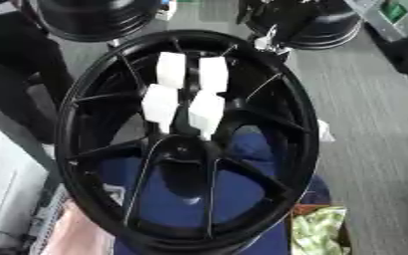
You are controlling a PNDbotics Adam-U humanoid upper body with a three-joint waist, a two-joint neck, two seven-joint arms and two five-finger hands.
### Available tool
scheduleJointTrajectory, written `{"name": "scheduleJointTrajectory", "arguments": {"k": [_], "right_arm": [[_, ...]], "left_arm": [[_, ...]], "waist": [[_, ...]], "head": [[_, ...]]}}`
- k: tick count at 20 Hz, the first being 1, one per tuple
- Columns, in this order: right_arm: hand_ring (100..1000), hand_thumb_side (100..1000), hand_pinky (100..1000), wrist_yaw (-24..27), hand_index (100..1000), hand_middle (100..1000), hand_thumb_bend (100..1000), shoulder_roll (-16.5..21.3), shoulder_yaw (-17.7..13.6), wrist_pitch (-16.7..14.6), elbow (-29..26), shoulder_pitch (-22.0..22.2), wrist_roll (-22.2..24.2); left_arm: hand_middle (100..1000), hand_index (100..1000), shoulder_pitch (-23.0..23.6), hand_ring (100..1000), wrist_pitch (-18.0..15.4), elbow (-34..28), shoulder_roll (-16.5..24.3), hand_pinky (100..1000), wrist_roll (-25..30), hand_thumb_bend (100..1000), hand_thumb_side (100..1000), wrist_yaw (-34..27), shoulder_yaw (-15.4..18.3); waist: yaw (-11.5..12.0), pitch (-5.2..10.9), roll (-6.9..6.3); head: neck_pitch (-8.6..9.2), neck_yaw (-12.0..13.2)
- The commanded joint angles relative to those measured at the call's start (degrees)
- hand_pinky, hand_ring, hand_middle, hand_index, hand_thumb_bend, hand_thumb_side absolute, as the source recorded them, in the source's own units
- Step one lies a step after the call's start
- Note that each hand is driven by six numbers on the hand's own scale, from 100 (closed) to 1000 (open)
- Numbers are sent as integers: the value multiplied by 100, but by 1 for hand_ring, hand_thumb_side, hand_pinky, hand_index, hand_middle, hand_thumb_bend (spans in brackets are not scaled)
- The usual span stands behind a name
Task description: Pull the pin out of the wheel hub.
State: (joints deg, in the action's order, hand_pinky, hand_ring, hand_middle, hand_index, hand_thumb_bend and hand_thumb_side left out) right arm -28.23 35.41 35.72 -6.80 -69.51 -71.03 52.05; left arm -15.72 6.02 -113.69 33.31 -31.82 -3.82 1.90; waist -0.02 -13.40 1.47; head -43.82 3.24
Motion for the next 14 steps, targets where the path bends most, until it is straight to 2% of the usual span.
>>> {"name": "scheduleJointTrajectory", "arguments": {"k": [1, 4, 7, 14], "right_arm": [[954, 532, 910, 178, 944, 907, 100, 27, -6, 226, -42, -156, -8], [951, 460, 911, 318, 948, 903, 100, -44, 82, 482, -76, -175, -8], [951, 375, 914, 506, 961, 905, 182, -104, 208, 721, -107, -189, -8], [955, 459, 916, 875, 974, 911, 165, -103, 490, 903, -307, -177, -8]], "left_arm": [[735, 779, -44, 851, -2, -90, 182, 651, 11, 448, 777, -2, 32], [733, 779, -56, 851, 3, -90, 174, 650, 29, 447, 778, -13, 18], [732, 779, -62, 852, 11, -90, 170, 651, 38, 448, 779, -18, 16], [728, 779, -61, 852, 26, -90, 173, 651, 39, 450, 777, -18, 18]], "waist": [[-12, 146, 11], [-17, 151, 1], [-11, 157, -2], [-3, 186, 19]], "head": [[-30, -31], [-30, -45], [-30, -52], [-30, -42]]}}
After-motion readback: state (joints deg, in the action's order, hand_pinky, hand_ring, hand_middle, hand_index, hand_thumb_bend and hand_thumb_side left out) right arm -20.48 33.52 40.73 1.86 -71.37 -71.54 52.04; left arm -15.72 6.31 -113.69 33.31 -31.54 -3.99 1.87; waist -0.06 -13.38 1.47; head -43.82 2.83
